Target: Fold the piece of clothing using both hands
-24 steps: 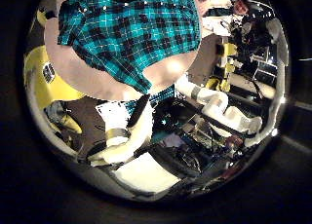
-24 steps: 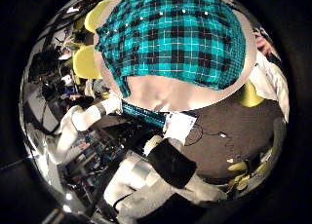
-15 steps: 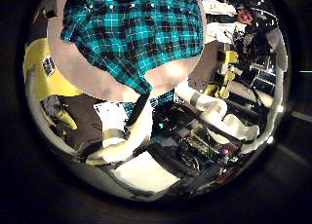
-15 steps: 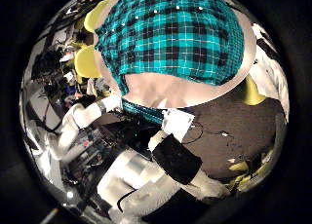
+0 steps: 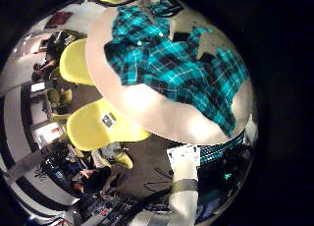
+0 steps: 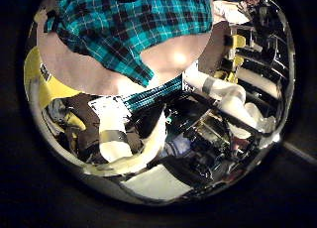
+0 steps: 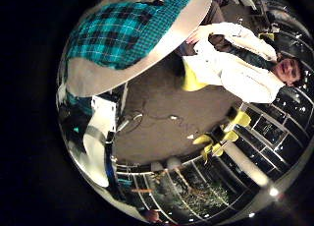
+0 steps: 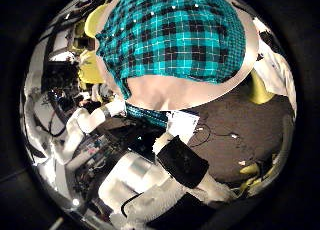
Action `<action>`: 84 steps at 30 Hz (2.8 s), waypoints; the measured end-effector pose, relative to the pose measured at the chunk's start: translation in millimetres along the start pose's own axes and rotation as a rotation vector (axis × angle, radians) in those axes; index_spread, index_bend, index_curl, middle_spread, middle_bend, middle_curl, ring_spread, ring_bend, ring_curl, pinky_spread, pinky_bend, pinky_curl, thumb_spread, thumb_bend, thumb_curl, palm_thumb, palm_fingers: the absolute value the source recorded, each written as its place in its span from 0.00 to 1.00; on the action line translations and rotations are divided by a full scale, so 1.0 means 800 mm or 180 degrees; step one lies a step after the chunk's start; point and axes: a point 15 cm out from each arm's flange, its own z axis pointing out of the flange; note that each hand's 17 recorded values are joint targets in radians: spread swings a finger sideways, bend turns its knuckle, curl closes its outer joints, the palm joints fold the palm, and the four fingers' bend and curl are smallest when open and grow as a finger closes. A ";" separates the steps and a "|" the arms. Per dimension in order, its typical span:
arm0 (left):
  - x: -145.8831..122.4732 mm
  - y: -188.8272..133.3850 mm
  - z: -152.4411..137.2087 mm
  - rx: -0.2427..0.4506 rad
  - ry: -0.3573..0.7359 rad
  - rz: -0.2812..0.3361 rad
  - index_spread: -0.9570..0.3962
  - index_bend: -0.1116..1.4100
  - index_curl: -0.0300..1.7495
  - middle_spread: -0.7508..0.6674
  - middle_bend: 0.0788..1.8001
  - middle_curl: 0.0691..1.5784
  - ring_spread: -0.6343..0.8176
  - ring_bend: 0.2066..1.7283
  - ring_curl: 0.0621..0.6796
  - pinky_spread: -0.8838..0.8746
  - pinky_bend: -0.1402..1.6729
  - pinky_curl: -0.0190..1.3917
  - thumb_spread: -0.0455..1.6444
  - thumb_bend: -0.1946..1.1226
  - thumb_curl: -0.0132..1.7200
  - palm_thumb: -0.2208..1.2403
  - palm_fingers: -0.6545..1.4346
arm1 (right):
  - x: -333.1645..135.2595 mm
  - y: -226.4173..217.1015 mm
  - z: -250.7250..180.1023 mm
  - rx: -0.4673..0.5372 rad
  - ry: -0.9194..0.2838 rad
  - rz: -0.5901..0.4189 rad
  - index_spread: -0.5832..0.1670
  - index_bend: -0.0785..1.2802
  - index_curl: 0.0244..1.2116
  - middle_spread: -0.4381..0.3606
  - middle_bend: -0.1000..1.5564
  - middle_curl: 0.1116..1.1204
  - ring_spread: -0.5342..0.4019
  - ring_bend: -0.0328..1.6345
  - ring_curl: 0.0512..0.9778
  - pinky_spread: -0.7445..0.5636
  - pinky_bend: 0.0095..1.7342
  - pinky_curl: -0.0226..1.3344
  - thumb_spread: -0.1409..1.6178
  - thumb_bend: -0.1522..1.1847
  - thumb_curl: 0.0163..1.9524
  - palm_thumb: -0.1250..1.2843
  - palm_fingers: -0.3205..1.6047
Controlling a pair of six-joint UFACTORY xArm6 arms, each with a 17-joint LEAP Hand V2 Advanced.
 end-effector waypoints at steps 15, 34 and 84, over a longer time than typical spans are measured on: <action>0.022 -0.031 0.104 0.0158 -0.0356 0.0424 0.71 0.18 0.19 0.67 0.07 0.21 0.62 0.37 0.22 0.65 0.34 0.30 0.54 0.13 0.18 0.23 0.36 | -0.011 0.013 0.003 -0.0051 -0.0028 0.0164 0.32 0.17 0.20 0.58 0.20 0.24 0.73 0.37 0.19 0.83 0.32 0.19 0.86 0.11 0.12 0.36 0.25; -0.013 -0.109 0.050 0.0783 -0.0534 0.0031 0.43 0.30 0.30 0.25 0.42 0.46 0.11 0.65 0.55 0.19 0.61 0.43 0.66 0.20 0.24 0.64 0.85 | -0.011 0.021 0.000 -0.0073 -0.0003 0.0205 0.32 0.17 0.20 0.57 0.21 0.25 0.72 0.37 0.20 0.83 0.31 0.19 0.86 0.11 0.12 0.37 0.26; -0.050 -0.102 -0.091 0.0660 -0.0343 0.0034 0.15 0.19 0.78 0.06 0.43 0.64 0.10 0.72 0.70 0.15 0.72 0.48 0.69 0.14 0.32 0.69 0.82 | 0.046 -0.152 0.112 0.0788 0.0190 0.0687 0.18 0.64 0.55 0.21 0.66 0.63 0.28 0.75 0.52 0.36 0.68 0.38 0.75 0.16 0.26 0.75 0.79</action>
